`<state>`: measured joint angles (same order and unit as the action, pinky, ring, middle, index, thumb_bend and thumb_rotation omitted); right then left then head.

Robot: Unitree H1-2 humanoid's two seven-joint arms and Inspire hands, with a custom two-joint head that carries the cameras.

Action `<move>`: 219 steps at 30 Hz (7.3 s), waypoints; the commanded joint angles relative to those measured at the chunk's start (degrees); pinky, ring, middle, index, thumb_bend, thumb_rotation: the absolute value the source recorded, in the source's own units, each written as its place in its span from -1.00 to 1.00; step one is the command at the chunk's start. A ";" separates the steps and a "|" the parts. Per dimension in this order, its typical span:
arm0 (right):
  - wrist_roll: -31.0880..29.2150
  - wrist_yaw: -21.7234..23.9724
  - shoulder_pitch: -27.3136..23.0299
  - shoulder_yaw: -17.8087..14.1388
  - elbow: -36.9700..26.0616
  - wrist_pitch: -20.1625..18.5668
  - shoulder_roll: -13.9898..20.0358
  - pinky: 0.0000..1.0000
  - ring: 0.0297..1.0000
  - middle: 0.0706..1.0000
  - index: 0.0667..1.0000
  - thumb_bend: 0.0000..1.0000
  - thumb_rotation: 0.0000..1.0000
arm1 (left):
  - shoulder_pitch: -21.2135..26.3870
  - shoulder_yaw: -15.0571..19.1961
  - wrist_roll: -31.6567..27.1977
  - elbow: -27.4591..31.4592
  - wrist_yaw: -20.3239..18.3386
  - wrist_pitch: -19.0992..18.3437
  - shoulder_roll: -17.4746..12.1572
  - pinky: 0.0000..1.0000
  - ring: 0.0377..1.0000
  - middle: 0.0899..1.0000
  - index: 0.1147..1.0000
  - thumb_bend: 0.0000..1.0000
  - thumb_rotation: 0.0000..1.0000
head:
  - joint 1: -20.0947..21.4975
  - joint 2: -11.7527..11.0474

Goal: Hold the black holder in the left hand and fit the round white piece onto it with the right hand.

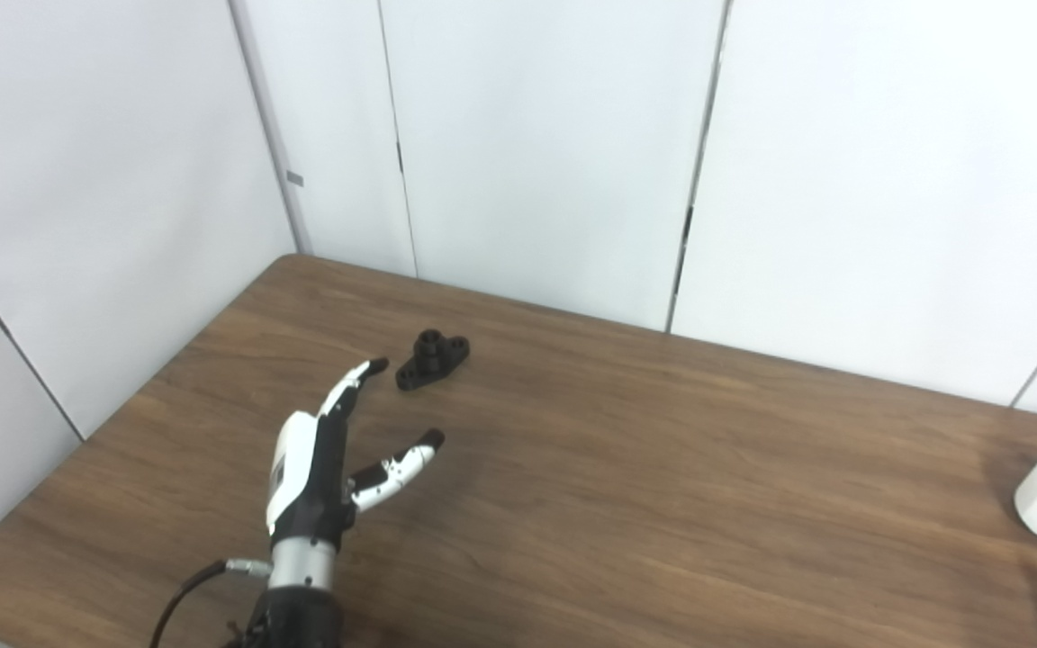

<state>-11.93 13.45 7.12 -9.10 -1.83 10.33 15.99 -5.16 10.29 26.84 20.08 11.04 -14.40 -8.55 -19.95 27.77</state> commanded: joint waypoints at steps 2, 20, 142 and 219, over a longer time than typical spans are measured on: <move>-0.83 0.01 4.23 1.20 3.63 0.18 -2.66 1.00 1.00 1.00 1.00 0.27 1.00 | 3.19 0.52 2.81 -1.60 0.81 -1.08 -2.19 0.77 0.87 0.84 0.71 0.51 -0.39 | -0.09 0.14; -0.56 0.08 5.42 1.20 1.92 -0.84 -2.15 1.00 1.00 1.00 1.00 0.22 1.00 | 15.40 -0.46 5.72 -19.68 3.20 -3.21 -7.40 0.63 0.79 0.76 0.56 0.60 -0.38 | 0.36 0.87; 5.47 -2.17 6.99 3.36 -5.33 -3.18 -4.63 1.00 1.00 0.97 1.00 0.25 1.00 | 6.19 -21.95 9.63 -8.22 -8.56 -2.03 -8.55 0.64 0.80 0.63 -0.15 0.02 -0.91 | 13.68 9.07; 6.17 -6.81 9.26 5.84 -16.83 -13.50 -4.44 1.00 1.00 0.95 1.00 0.26 1.00 | -0.81 -36.30 29.50 -9.73 -17.59 11.49 -6.72 0.77 0.73 0.57 -0.15 0.03 -0.90 | 23.45 17.19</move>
<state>-5.19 5.83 15.33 -3.18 -17.38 -2.17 11.12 -4.49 -26.79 53.20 12.85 -3.14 0.88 -13.51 2.99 45.26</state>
